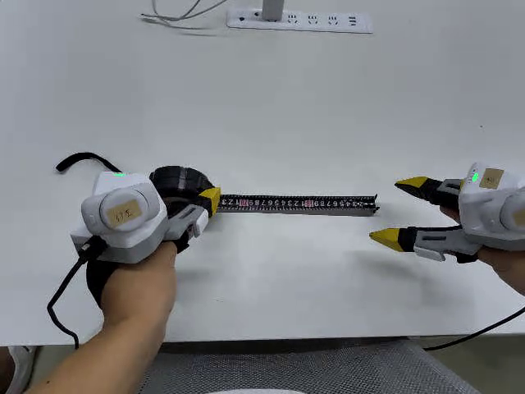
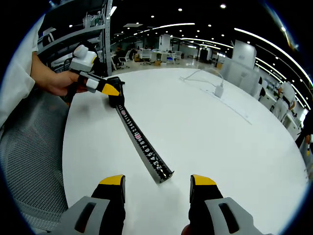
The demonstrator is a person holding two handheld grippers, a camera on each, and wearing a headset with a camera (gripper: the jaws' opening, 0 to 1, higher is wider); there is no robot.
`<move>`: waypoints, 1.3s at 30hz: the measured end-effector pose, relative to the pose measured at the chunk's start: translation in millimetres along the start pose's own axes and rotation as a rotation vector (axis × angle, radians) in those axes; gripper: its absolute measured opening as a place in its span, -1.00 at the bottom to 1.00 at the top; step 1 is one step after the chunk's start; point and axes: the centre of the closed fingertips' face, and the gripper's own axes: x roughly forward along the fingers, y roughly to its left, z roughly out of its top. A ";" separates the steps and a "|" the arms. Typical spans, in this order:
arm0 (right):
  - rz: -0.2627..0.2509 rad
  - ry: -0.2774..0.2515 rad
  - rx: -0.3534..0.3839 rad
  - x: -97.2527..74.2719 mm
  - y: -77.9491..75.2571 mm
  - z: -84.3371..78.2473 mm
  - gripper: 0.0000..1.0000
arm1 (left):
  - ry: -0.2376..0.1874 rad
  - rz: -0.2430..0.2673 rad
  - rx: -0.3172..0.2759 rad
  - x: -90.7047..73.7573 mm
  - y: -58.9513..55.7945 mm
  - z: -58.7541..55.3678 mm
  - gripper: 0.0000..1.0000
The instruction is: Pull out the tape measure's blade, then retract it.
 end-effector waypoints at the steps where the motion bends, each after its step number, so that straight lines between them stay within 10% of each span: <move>1: 0.004 0.005 -0.003 0.8 -0.4 -0.4 -0.01 | 0.001 -0.001 0.001 0.1 0.0 -0.1 0.20; 18: 0.093 0.140 -0.204 15.0 -8.3 -7.6 -0.28 | -0.002 -0.008 0.002 0.5 -0.2 -0.1 0.20; 39: 0.226 0.234 -0.280 33.1 -14.1 -14.8 -0.63 | 0.004 -0.011 -0.001 0.4 -0.7 -0.8 0.20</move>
